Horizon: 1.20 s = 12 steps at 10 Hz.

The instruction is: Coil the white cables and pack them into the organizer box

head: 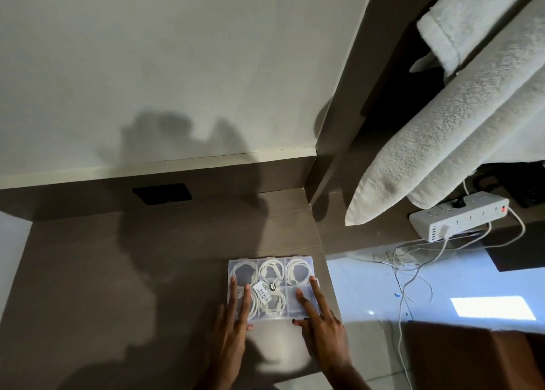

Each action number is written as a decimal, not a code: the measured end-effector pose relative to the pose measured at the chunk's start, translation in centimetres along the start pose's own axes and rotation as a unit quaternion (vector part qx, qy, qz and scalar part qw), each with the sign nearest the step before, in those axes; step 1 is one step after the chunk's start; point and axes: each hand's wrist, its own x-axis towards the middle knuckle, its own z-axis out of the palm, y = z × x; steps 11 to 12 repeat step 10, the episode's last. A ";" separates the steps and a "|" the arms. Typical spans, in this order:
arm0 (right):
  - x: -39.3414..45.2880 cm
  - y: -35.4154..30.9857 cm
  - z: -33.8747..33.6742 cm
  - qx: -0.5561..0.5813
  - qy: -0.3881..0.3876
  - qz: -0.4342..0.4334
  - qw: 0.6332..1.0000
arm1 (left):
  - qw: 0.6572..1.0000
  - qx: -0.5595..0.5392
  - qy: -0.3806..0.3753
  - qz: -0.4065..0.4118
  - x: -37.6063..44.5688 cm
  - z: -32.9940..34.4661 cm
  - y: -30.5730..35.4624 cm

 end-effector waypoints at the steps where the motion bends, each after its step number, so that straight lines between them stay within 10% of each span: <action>1: 0.0 0.0 0.2 0.002 -0.024 -0.001 1.000 | 0.997 0.068 0.011 0.018 -0.3 0.6 0.4; 7: 19.3 -0.4 -5.9 -0.103 -0.011 0.041 0.994 | 0.986 -0.115 0.117 0.038 17.8 -6.5 0.1; 12: 16.3 -6.1 -11.3 -0.005 0.104 -0.016 0.994 | 0.978 -0.064 0.195 0.026 12.4 -10.7 -0.9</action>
